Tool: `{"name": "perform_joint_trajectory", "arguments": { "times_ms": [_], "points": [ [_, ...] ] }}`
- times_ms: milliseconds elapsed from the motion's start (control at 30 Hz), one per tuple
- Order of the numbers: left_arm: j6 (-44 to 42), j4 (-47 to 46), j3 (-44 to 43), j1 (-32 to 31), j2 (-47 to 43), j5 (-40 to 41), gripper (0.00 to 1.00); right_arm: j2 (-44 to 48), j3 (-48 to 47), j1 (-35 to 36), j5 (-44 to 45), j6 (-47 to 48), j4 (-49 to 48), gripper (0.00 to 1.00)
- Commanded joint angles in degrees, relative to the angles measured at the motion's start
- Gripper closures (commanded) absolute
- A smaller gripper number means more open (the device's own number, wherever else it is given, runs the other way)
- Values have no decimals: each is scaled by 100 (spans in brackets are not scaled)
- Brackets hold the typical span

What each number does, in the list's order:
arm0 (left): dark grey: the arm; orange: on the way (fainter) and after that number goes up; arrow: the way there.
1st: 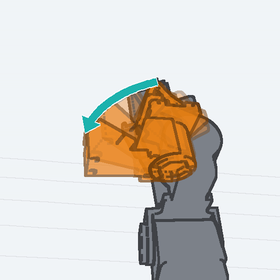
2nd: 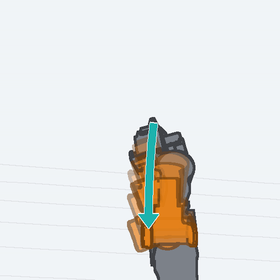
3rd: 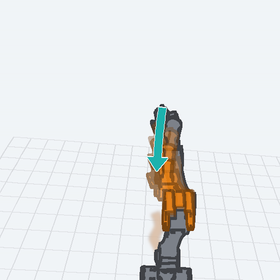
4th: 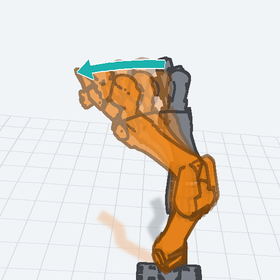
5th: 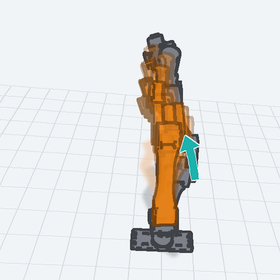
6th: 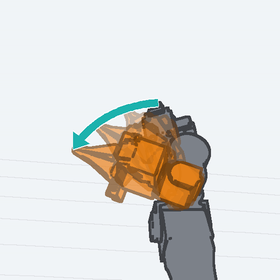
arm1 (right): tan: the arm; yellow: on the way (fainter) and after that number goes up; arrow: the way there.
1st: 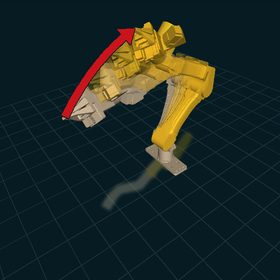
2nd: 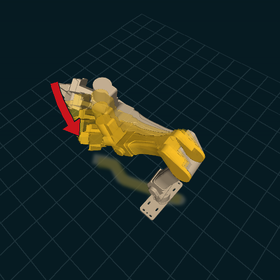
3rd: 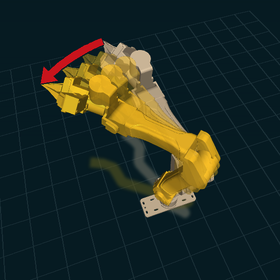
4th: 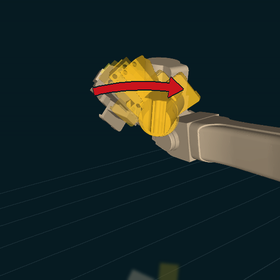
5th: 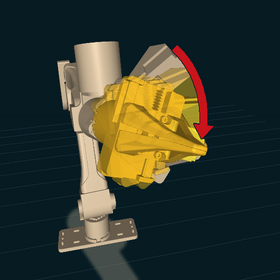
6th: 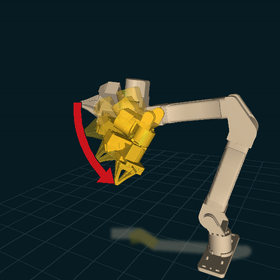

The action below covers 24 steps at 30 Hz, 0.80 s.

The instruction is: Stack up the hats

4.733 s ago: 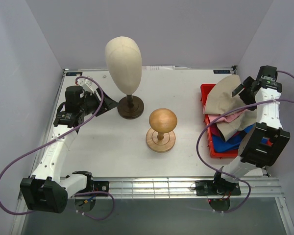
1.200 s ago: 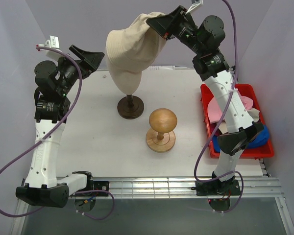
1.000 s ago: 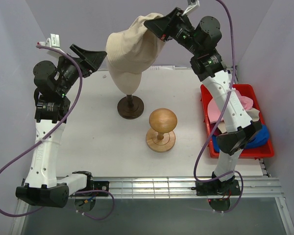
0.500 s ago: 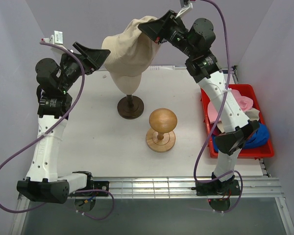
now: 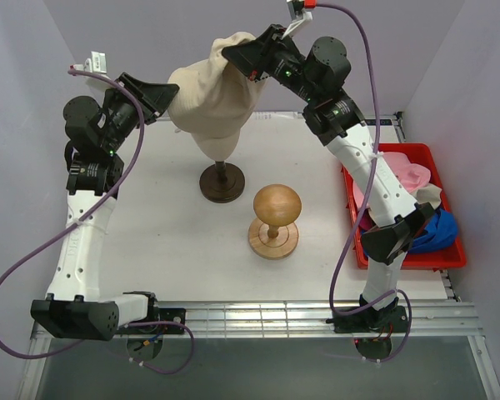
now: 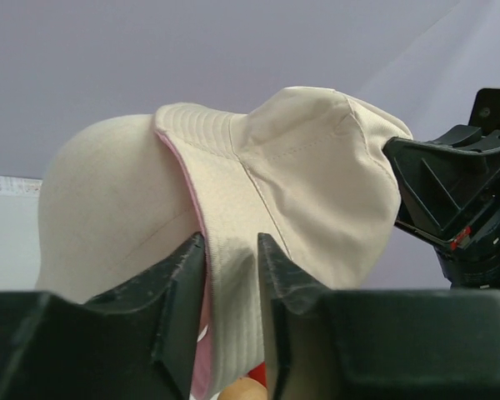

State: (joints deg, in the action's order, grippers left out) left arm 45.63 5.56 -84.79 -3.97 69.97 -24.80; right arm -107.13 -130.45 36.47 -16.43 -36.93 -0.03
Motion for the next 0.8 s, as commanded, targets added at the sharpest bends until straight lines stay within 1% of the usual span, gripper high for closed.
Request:
{"name": "perform_joint_trajectory", "arguments": {
  "times_ms": [0, 67, 133, 300, 433, 567, 767],
  "points": [
    [-115, -82, 33, 10, 7, 106, 62, -27, -112, 71, 139, 221, -252, 92],
    [-142, -82, 77, 19, 25, 159, 66, -36, -103, 80, 148, 247, -234, 92],
    [-186, -64, 103, 19, 34, 229, 78, -53, -68, 89, 148, 265, -234, 92],
    [-221, 32, 174, 89, 60, 545, 100, -97, -7, 124, 157, 344, -217, 92],
    [-177, 94, 279, 168, 95, 836, 100, -45, 125, 141, 210, 423, -199, 92],
    [-10, -55, 472, 300, 165, 941, 100, -10, 318, 141, 228, 476, -181, 92],
    [253, -257, 797, 431, 279, 959, 100, 78, 573, 150, 236, 572, -172, 84]
  ]
}}
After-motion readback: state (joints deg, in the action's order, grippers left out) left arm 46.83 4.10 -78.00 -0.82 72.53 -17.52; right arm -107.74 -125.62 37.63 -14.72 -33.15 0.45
